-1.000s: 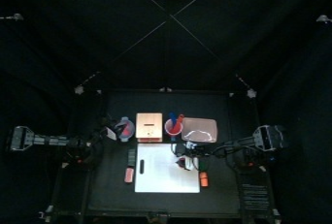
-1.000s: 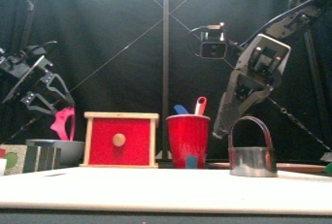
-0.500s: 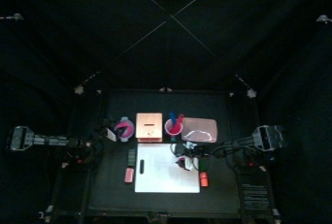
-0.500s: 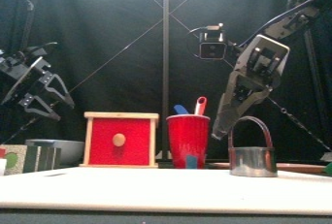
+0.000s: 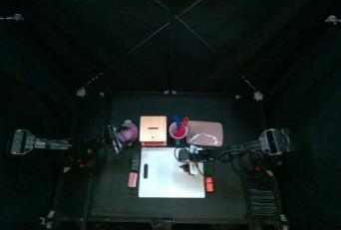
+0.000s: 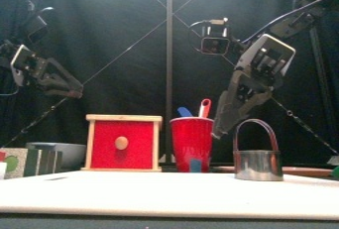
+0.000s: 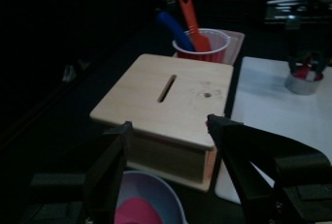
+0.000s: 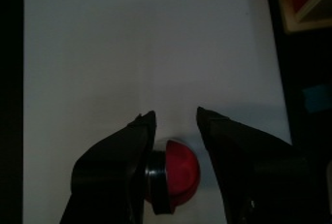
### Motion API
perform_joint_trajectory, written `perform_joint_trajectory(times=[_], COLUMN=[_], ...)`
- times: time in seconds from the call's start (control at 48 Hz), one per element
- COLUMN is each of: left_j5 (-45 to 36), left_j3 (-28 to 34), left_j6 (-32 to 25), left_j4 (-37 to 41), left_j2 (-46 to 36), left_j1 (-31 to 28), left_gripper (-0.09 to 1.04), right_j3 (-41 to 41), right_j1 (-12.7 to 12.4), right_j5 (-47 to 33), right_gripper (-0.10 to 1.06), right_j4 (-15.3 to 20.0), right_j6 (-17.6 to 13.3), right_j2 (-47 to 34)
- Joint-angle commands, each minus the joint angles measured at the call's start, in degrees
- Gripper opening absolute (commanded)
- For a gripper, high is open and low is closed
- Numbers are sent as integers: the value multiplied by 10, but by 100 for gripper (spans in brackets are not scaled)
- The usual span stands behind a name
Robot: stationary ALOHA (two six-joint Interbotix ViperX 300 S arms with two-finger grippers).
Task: Get the cutter from the drawer then cut the dough then place the extra dough in the bowl
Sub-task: Place the extra dough in the bowl
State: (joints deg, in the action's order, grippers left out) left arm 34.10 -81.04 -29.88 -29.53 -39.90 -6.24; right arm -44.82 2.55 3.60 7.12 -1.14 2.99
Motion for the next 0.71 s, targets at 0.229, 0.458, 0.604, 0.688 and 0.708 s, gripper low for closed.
perform_joint_trajectory(times=[0.229,0.458,0.604,0.688,0.708], left_j5=[8,12,21,21,21], left_j3=[26,48,62,73,75], left_j6=[1,1,1,1,1], left_j4=[107,105,103,103,103], left_j2=[18,53,86,102,105], left_j1=[48,74,92,101,102], left_gripper=[95,95,95,95,95], right_j3=[-18,-39,-50,-52,-52], right_j1=[-2,-1,-1,-2,-2], right_j5=[-135,-207,-254,-271,-273], right_gripper=[77,77,77,77,77], right_j4=[-25,-25,-25,-25,-25], right_j6=[1,1,1,1,1], right_j2=[40,43,44,45,46])
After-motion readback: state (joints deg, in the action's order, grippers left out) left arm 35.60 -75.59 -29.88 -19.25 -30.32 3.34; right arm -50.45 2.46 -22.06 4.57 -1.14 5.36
